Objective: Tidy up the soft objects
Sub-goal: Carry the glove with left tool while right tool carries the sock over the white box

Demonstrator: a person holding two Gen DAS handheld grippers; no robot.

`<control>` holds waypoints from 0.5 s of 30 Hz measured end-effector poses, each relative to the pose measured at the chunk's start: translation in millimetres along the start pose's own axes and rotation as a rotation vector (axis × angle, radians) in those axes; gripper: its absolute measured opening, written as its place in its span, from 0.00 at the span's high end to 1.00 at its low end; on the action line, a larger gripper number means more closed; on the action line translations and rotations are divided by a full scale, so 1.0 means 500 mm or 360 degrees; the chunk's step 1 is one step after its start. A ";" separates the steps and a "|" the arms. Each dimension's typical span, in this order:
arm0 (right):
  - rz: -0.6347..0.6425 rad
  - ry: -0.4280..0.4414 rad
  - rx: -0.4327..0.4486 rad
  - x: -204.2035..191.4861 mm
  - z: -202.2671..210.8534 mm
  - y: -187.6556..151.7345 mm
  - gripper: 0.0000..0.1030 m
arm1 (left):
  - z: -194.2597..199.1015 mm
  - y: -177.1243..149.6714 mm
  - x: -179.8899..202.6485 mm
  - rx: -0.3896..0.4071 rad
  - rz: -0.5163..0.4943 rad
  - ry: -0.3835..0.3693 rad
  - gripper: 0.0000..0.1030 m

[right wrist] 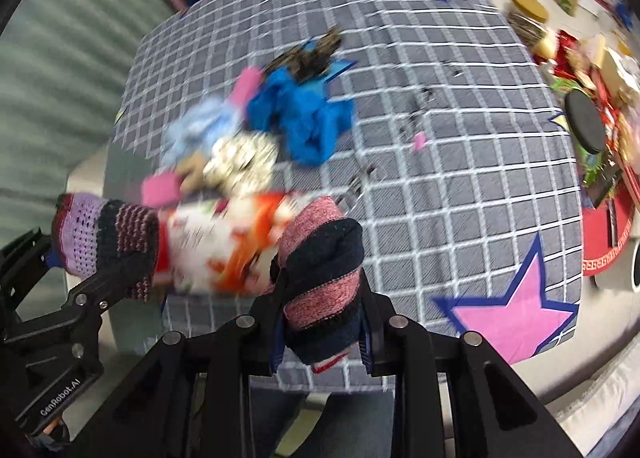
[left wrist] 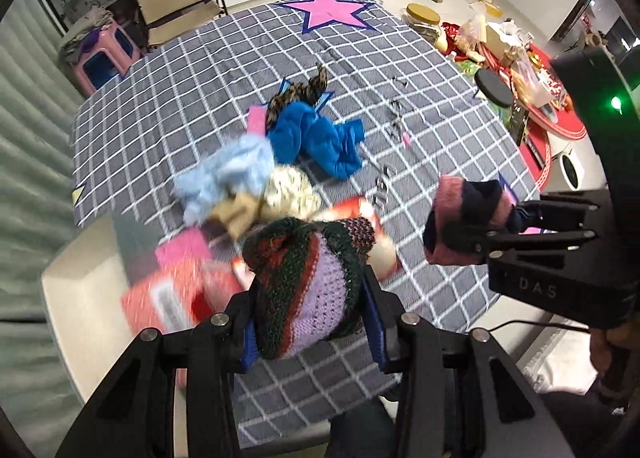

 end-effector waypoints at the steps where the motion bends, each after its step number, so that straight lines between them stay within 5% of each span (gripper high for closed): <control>1: 0.0037 0.0015 -0.0007 -0.008 0.000 -0.008 0.71 | 0.008 -0.014 0.002 0.0005 0.0009 0.0029 0.56; 15: 0.0577 0.0231 -0.0011 -0.178 0.055 -0.143 0.71 | 0.154 -0.242 -0.112 0.0008 0.0639 0.0390 0.56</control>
Point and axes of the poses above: each gripper's, at about its wrist camera, not at the fingertips, and z roughly against the way its jaws point, x to its right, y to its top, the point moved 7 cm from there along -z, roughly the way its jaws point, and after that the axes turned 4 degrees about x, right-handed, at the moved point
